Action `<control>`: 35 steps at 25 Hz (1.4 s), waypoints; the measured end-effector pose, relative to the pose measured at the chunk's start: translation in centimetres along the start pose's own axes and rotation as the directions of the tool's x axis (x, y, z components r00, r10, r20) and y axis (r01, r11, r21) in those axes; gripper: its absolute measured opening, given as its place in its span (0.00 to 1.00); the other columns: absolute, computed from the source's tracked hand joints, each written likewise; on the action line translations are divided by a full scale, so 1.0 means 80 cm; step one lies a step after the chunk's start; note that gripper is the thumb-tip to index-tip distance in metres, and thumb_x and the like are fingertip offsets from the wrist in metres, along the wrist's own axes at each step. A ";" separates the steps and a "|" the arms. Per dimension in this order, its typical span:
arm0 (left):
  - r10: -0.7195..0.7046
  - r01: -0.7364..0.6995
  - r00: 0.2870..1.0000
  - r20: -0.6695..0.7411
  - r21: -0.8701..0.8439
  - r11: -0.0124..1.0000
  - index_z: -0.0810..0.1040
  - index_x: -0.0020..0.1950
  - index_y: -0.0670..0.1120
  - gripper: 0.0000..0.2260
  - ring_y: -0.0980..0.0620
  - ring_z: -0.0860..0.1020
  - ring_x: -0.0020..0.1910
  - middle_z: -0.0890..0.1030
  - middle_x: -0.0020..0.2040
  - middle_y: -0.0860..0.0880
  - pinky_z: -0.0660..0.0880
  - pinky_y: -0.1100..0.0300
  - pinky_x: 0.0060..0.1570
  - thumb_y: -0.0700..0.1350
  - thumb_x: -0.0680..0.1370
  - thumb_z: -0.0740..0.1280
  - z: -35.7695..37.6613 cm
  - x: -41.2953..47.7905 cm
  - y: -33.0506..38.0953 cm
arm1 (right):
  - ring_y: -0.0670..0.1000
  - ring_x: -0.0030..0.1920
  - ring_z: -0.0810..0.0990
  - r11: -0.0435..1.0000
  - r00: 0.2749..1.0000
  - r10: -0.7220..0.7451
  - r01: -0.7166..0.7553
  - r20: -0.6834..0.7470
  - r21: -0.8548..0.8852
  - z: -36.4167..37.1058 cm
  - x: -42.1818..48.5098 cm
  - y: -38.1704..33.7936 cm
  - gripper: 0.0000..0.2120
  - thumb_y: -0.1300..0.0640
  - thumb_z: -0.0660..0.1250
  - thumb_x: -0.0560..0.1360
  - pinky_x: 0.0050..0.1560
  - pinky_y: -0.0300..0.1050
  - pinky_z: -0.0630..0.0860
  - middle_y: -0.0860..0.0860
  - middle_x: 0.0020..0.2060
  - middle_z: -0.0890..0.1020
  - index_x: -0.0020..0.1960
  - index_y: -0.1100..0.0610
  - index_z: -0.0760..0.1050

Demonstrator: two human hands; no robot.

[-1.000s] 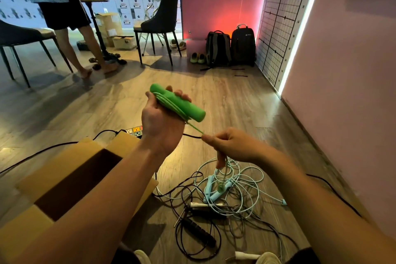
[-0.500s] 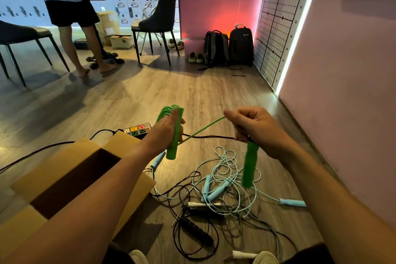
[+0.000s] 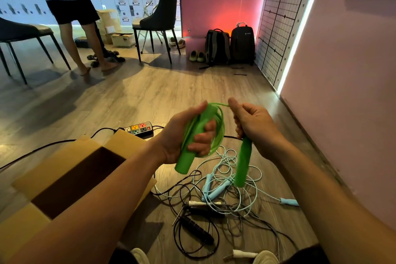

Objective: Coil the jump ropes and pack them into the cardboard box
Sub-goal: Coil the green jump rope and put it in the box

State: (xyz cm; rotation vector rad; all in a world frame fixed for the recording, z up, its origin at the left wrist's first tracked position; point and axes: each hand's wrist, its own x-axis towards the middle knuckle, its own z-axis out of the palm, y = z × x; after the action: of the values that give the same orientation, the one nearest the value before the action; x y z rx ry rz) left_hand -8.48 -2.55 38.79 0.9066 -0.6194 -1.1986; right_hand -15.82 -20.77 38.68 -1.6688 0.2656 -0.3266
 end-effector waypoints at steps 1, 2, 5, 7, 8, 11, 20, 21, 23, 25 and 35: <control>0.089 -0.089 0.996 0.000 -0.088 0.992 0.72 0.36 0.46 0.18 0.58 0.66 0.18 0.68 0.25 0.53 0.66 0.62 0.26 0.58 0.73 0.70 -0.002 -0.002 0.003 | 0.48 0.27 0.73 0.997 0.998 0.023 -0.019 0.056 -0.072 0.000 -0.002 0.001 0.19 0.42 0.67 0.77 0.31 0.44 0.75 0.50 0.29 0.73 0.41 0.58 0.76; 0.183 -0.186 0.983 -0.033 -0.157 0.970 0.72 0.36 0.46 0.16 0.58 0.67 0.18 0.68 0.24 0.53 0.68 0.63 0.26 0.56 0.73 0.70 -0.004 -0.003 0.007 | 0.48 0.28 0.74 0.995 0.991 0.049 -0.037 0.128 -0.094 0.001 -0.004 0.001 0.18 0.43 0.67 0.77 0.32 0.44 0.75 0.51 0.30 0.75 0.44 0.59 0.76; 0.369 -0.420 0.901 -0.230 -0.245 0.874 0.71 0.35 0.47 0.14 0.60 0.65 0.18 0.67 0.23 0.55 0.67 0.65 0.25 0.53 0.77 0.62 -0.006 -0.005 0.014 | 0.52 0.33 0.78 1.000 0.959 0.021 -0.016 0.283 -0.021 0.009 -0.010 -0.005 0.11 0.51 0.66 0.80 0.35 0.46 0.79 0.54 0.38 0.80 0.58 0.56 0.75; 0.429 -0.519 0.842 -0.328 -0.272 0.810 0.71 0.34 0.48 0.14 0.60 0.64 0.18 0.66 0.23 0.56 0.66 0.66 0.24 0.52 0.78 0.61 -0.008 -0.005 0.018 | 0.54 0.36 0.81 0.999 0.950 -0.050 0.053 0.310 -0.003 0.015 -0.014 -0.009 0.09 0.54 0.65 0.81 0.39 0.47 0.81 0.57 0.46 0.83 0.59 0.54 0.75; 0.447 -0.557 0.815 -0.369 -0.287 0.779 0.71 0.33 0.48 0.14 0.60 0.64 0.18 0.66 0.23 0.56 0.66 0.67 0.25 0.51 0.78 0.62 -0.010 -0.006 0.020 | 0.56 0.38 0.82 0.996 0.940 -0.080 0.085 0.331 0.000 0.018 -0.015 -0.009 0.08 0.56 0.65 0.81 0.42 0.48 0.81 0.58 0.50 0.82 0.59 0.56 0.75; 0.457 -0.616 0.767 -0.451 -0.319 0.720 0.71 0.34 0.48 0.13 0.60 0.65 0.18 0.67 0.23 0.56 0.66 0.67 0.25 0.49 0.78 0.62 -0.019 -0.008 0.024 | 0.61 0.49 0.85 0.997 0.885 -0.067 0.040 0.460 0.069 0.019 -0.020 -0.010 0.10 0.65 0.60 0.81 0.52 0.52 0.82 0.64 0.57 0.80 0.58 0.60 0.78; 0.415 -0.560 0.815 -0.404 -0.363 0.745 0.70 0.35 0.49 0.12 0.60 0.66 0.18 0.67 0.22 0.56 0.64 0.68 0.27 0.50 0.78 0.62 -0.022 -0.014 0.021 | 0.61 0.47 0.86 0.965 0.851 -0.239 0.260 0.468 0.021 0.033 -0.023 -0.008 0.16 0.65 0.71 0.74 0.53 0.57 0.83 0.60 0.49 0.86 0.59 0.53 0.80; 0.412 -0.547 0.823 -0.390 -0.353 0.759 0.70 0.35 0.49 0.12 0.60 0.66 0.18 0.67 0.22 0.56 0.64 0.68 0.27 0.50 0.78 0.62 -0.020 -0.014 0.021 | 0.58 0.45 0.86 0.967 0.866 -0.246 0.249 0.435 0.051 0.032 -0.025 -0.012 0.13 0.59 0.70 0.74 0.51 0.56 0.83 0.59 0.49 0.86 0.58 0.52 0.80; 0.401 -0.511 0.846 -0.350 -0.320 0.798 0.70 0.34 0.49 0.12 0.60 0.65 0.18 0.67 0.22 0.56 0.65 0.68 0.25 0.49 0.77 0.62 -0.018 -0.017 0.022 | 0.54 0.44 0.84 0.976 0.892 -0.211 0.216 0.400 0.032 0.031 -0.024 -0.012 0.12 0.50 0.66 0.74 0.50 0.54 0.82 0.60 0.49 0.84 0.56 0.50 0.80; 0.366 -0.442 0.885 -0.287 -0.271 0.855 0.70 0.33 0.48 0.12 0.60 0.65 0.17 0.66 0.22 0.56 0.66 0.67 0.23 0.49 0.77 0.62 -0.014 -0.016 0.019 | 0.56 0.52 0.82 0.985 0.918 -0.149 0.173 0.368 -0.031 0.040 -0.026 -0.006 0.18 0.41 0.63 0.74 0.56 0.57 0.81 0.59 0.52 0.82 0.54 0.52 0.81; 0.276 -0.293 0.856 -0.437 0.029 0.956 0.72 0.31 0.45 0.12 0.54 0.70 0.22 0.70 0.24 0.50 0.71 0.62 0.29 0.48 0.73 0.62 -0.004 -0.006 0.012 | 0.49 0.46 0.81 0.992 0.982 -0.017 -0.006 0.186 0.122 0.084 -0.030 -0.007 0.21 0.39 0.55 0.82 0.53 0.54 0.80 0.50 0.43 0.81 0.55 0.55 0.77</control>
State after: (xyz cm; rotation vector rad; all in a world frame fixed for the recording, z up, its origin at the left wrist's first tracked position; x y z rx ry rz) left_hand -7.89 -1.91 39.48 0.9745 -0.3467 -0.7029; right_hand -15.60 -13.63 38.33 -1.5669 0.0987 -0.1850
